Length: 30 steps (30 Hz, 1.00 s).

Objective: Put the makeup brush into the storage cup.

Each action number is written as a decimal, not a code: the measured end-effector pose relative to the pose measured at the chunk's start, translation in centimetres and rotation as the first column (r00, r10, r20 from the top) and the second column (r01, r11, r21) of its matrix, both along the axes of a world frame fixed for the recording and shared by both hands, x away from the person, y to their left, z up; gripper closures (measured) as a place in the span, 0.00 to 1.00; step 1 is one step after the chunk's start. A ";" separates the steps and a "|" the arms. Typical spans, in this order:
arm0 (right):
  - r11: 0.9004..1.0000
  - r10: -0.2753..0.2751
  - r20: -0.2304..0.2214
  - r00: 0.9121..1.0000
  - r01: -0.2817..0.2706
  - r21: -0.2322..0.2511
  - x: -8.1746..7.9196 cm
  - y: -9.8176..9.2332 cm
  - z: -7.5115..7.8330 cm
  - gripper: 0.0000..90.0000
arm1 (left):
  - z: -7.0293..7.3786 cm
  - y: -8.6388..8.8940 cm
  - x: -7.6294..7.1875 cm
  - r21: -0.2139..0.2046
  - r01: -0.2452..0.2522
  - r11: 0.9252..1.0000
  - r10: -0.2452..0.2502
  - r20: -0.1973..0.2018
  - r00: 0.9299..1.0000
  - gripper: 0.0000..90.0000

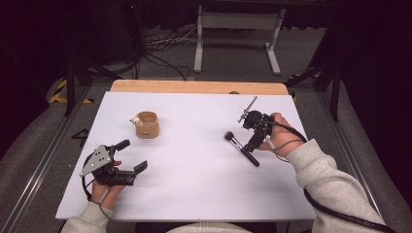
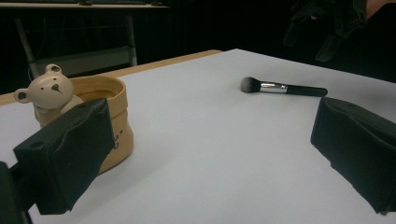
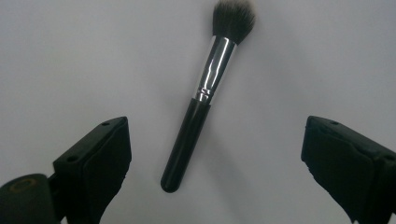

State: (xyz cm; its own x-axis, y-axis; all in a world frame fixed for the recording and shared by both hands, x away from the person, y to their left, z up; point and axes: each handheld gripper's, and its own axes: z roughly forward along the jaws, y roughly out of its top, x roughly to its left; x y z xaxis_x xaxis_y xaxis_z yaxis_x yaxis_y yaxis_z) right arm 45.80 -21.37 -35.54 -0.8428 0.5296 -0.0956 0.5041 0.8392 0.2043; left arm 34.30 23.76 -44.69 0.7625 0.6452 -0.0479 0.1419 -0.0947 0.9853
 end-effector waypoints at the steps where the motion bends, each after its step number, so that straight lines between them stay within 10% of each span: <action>1: 1.000 -0.002 -0.008 1.000 0.002 -0.008 0.1 0.0 -0.2 0.10 | 0.0 0.0 0.0 0.000 0.001 1.000 -0.001 0.000 1.000 0.00; 30: 0.998 -0.056 -0.098 0.994 0.052 -0.036 1.6 0.7 -4.2 0.37 | -0.1 -0.1 0.0 0.005 0.005 1.000 -0.005 -0.003 1.000 0.00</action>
